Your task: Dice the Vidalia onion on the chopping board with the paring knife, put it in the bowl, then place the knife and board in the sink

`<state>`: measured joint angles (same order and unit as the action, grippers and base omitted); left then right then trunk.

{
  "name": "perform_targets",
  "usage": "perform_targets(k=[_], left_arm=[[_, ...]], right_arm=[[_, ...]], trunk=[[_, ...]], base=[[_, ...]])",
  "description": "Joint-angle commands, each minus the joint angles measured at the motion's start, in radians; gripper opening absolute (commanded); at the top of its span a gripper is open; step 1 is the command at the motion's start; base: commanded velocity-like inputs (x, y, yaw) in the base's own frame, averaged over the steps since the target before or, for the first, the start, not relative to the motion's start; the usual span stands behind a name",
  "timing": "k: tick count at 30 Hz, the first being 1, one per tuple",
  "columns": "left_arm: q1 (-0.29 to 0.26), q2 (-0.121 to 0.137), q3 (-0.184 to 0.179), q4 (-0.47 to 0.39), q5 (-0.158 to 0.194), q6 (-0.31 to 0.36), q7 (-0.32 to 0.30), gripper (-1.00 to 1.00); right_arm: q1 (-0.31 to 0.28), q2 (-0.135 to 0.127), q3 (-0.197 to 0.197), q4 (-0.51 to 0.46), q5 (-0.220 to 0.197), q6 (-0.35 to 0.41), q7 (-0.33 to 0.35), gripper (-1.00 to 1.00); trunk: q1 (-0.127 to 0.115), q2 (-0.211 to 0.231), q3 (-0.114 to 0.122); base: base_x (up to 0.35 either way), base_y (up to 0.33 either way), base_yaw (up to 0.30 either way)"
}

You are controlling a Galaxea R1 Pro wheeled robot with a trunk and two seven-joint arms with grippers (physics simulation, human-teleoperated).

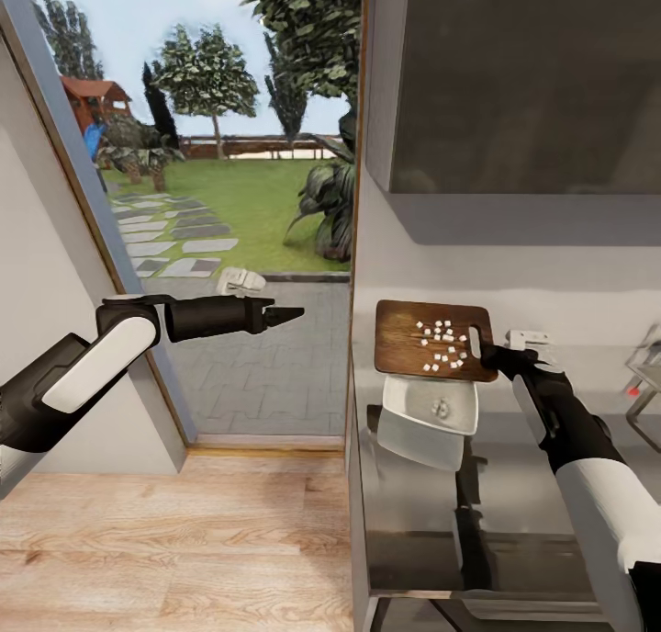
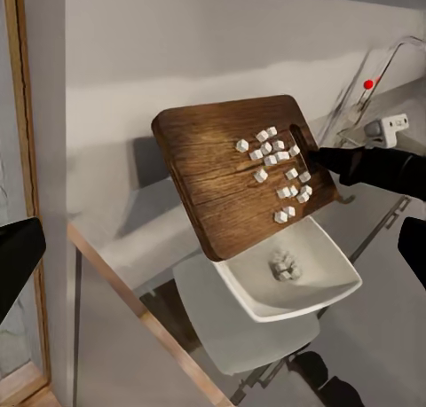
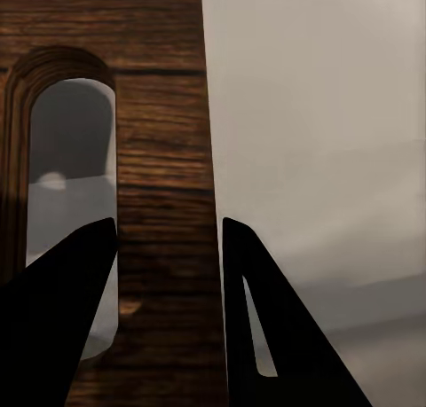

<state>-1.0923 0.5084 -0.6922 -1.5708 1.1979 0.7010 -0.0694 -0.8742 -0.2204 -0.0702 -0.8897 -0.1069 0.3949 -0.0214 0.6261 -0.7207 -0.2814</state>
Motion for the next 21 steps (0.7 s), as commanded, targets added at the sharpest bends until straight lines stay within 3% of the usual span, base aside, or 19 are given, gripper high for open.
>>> perform_targets(k=[1,9,21], left_arm=[[-0.001,-0.003,-0.001,0.0,-0.001,0.002,-0.003,1.0],[-0.001,-0.021,-0.001,0.001,-0.001,0.002,-0.001,1.0],[-0.001,-0.024,-0.001,0.002,-0.001,0.002,-0.001,1.0]], right_arm=[[-0.001,0.002,0.0,-0.002,-0.01,0.005,-0.002,-1.0],[0.0,0.016,0.0,-0.002,-0.01,0.004,0.031,-1.0],[0.0,0.026,0.001,-0.002,-0.01,0.004,0.043,-1.0]], trunk=[[0.0,-0.001,-0.002],[0.0,-0.001,-0.002],[0.0,-0.001,-0.002]], base=[[0.0,0.0,0.0],[0.0,0.0,0.0],[0.0,0.0,0.0]])
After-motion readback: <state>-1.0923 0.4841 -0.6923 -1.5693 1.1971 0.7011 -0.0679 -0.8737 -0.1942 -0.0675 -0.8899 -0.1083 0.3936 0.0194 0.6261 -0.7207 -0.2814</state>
